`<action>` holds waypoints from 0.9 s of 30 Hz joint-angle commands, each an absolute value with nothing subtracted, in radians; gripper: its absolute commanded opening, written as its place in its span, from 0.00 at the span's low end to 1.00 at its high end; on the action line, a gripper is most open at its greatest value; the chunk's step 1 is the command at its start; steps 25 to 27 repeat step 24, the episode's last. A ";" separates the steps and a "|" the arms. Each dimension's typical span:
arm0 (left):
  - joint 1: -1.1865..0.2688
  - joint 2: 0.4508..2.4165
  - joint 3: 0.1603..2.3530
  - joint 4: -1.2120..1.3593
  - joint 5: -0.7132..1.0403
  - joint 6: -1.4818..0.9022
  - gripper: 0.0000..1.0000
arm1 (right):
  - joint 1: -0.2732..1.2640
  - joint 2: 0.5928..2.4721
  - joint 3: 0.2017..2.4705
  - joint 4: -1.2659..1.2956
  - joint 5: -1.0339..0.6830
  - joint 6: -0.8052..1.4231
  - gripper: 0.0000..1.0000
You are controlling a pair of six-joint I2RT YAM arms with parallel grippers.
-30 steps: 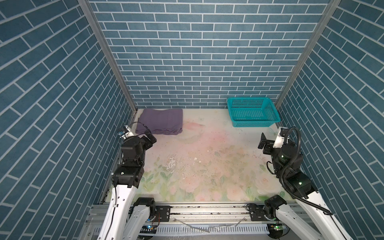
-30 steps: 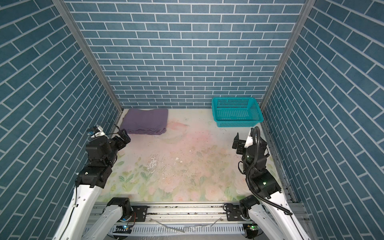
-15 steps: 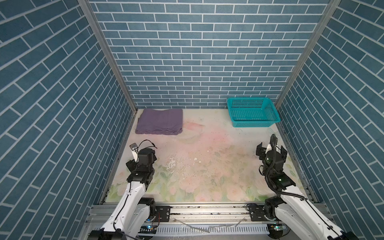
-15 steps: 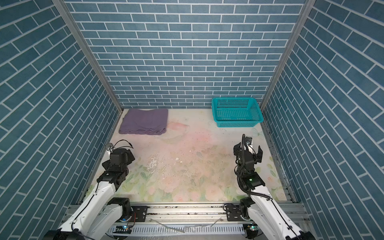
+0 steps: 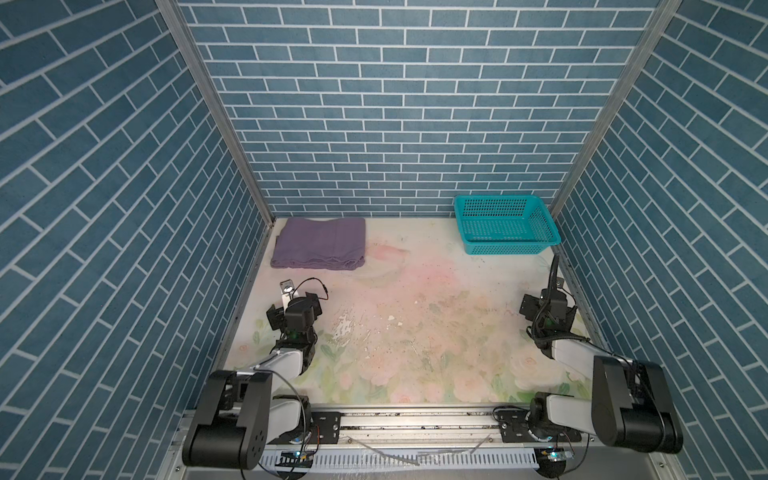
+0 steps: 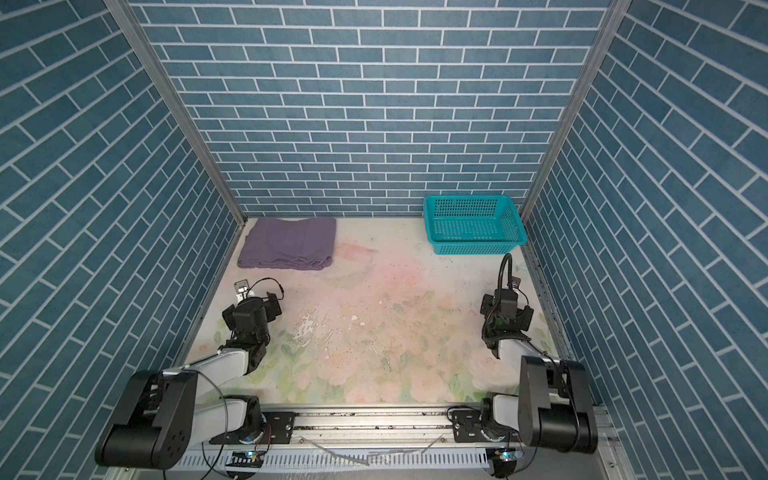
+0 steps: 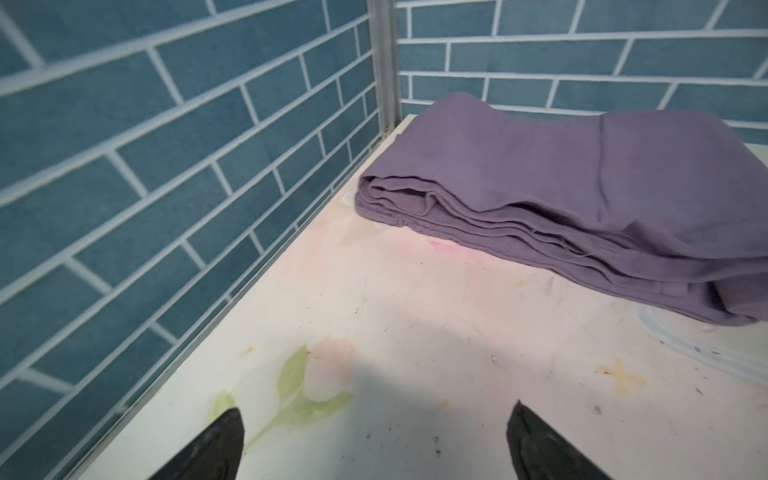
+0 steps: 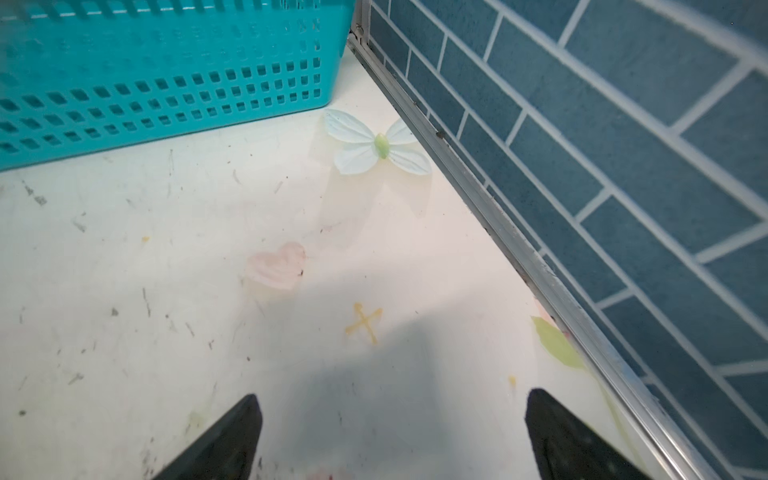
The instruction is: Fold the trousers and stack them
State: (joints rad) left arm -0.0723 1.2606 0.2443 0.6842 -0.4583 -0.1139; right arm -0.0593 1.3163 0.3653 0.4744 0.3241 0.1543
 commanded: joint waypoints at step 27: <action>-0.074 1.527 0.368 0.895 -0.301 0.029 0.99 | -0.072 1.546 0.406 0.841 -0.081 0.051 0.99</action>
